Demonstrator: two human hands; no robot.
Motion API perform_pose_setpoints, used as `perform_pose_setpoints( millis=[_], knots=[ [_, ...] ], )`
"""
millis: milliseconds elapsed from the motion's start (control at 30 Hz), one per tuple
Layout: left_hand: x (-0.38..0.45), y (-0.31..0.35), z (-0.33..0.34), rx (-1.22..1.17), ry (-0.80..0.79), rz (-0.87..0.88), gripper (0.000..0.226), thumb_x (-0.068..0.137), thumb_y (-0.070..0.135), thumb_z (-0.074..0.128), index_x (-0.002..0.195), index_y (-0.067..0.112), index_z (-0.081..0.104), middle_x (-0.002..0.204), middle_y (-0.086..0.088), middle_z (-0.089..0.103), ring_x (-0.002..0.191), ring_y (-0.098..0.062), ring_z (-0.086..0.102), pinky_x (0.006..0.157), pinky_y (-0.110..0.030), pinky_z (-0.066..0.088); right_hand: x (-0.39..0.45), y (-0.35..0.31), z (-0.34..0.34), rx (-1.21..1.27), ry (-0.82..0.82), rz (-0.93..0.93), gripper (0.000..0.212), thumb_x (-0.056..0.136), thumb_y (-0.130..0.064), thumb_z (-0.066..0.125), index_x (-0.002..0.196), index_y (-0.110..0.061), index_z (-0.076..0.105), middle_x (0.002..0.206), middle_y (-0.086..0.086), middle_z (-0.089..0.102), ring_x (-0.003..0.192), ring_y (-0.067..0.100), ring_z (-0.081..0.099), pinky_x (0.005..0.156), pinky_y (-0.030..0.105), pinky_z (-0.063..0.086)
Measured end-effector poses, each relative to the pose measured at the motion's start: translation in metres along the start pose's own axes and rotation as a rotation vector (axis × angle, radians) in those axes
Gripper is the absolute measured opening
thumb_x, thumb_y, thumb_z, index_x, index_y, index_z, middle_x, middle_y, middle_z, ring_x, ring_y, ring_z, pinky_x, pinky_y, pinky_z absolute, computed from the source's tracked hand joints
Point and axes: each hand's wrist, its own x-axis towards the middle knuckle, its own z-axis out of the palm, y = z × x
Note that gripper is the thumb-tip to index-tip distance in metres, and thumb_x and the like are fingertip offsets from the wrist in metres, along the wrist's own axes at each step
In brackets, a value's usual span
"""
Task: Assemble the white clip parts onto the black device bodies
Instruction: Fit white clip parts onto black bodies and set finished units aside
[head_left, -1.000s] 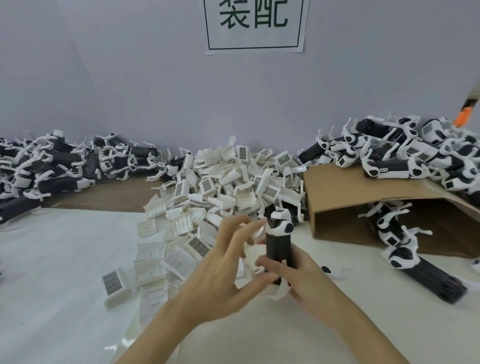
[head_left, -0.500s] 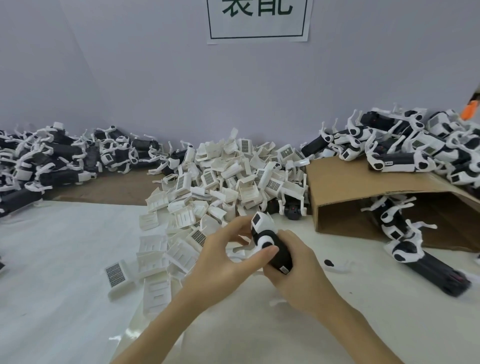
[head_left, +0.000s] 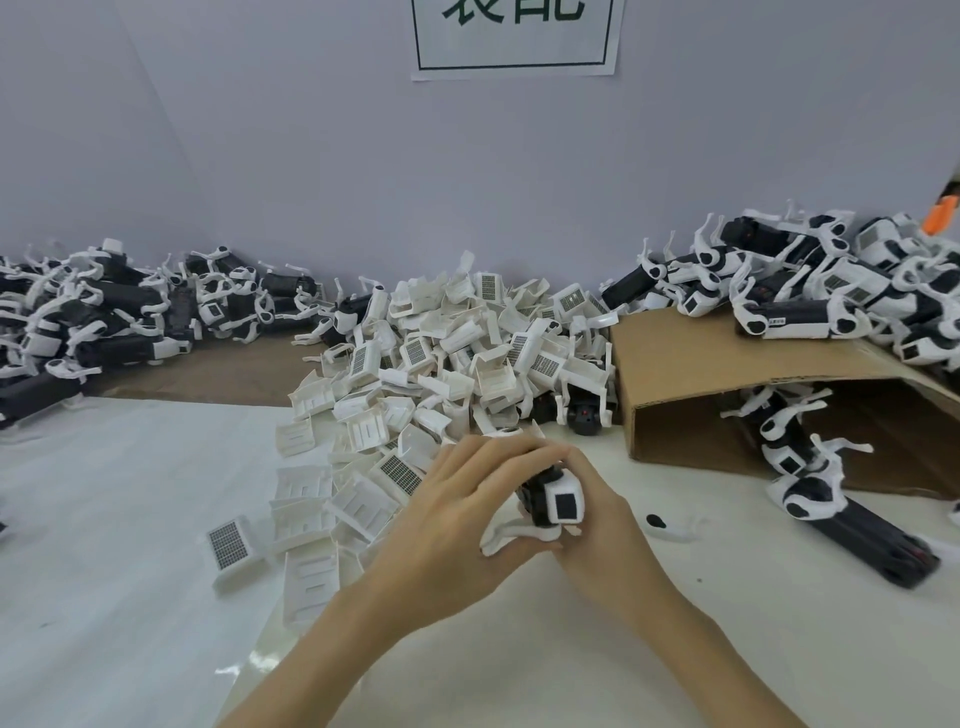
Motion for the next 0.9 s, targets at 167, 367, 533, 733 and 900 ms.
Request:
perform_pose_setpoints(
  millis=[167, 367, 533, 733, 900],
  knots=[
    [-0.001, 0.007, 0.000, -0.148, 0.027, -0.064, 0.063, 0.094, 0.037, 0.082, 0.150, 0.028, 0.056, 0.143, 0.007, 0.058, 0.129, -0.017, 0.056, 0.104, -0.038, 0.049, -0.002, 0.001, 0.006, 0.084, -0.063, -0.012, 0.043, 0.079, -0.028, 0.077, 0.113, -0.051, 0.065, 0.105, -0.013, 0.072, 0.101, 0.013, 0.070, 0.088, 0.028, 0.057],
    [0.007, 0.012, -0.016, -0.533, 0.000, -0.378, 0.041, 0.104, 0.046, 0.055, 0.143, 0.035, 0.063, 0.135, 0.007, 0.066, 0.127, -0.023, 0.059, 0.105, -0.030, 0.047, 0.000, -0.001, 0.003, 0.110, -0.023, 0.090, 0.039, 0.097, -0.008, 0.064, 0.124, -0.036, 0.059, 0.098, -0.010, 0.073, 0.083, 0.021, 0.077, 0.079, 0.039, 0.062],
    [0.013, -0.001, -0.032, -0.697, -0.126, -0.509, 0.020, 0.102, 0.035, 0.066, 0.116, 0.026, 0.077, 0.116, 0.001, 0.074, 0.105, -0.021, 0.069, 0.095, -0.042, 0.057, -0.006, -0.004, 0.001, -0.015, -0.063, 0.038, 0.062, 0.090, 0.006, 0.064, 0.128, -0.042, 0.058, 0.105, -0.021, 0.071, 0.094, 0.010, 0.072, 0.078, 0.028, 0.061],
    [0.012, -0.004, -0.029, -0.755, -0.004, -0.628, 0.032, 0.108, 0.050, 0.053, 0.128, 0.034, 0.070, 0.119, 0.001, 0.075, 0.113, -0.020, 0.072, 0.101, -0.040, 0.056, -0.003, -0.007, 0.001, 0.042, 0.063, 0.166, 0.032, 0.093, -0.011, 0.074, 0.112, -0.037, 0.065, 0.087, -0.014, 0.073, 0.058, 0.021, 0.073, 0.057, 0.031, 0.061],
    [0.006, -0.009, -0.020, -0.463, -0.076, -0.524, 0.056, 0.086, 0.037, 0.088, 0.134, 0.040, 0.059, 0.120, 0.017, 0.071, 0.115, -0.009, 0.068, 0.096, -0.021, 0.052, -0.004, -0.005, -0.001, -0.076, 0.150, 0.136, 0.046, 0.086, -0.007, 0.080, 0.119, -0.032, 0.061, 0.092, -0.020, 0.072, 0.081, 0.004, 0.070, 0.069, 0.018, 0.054]
  ],
)
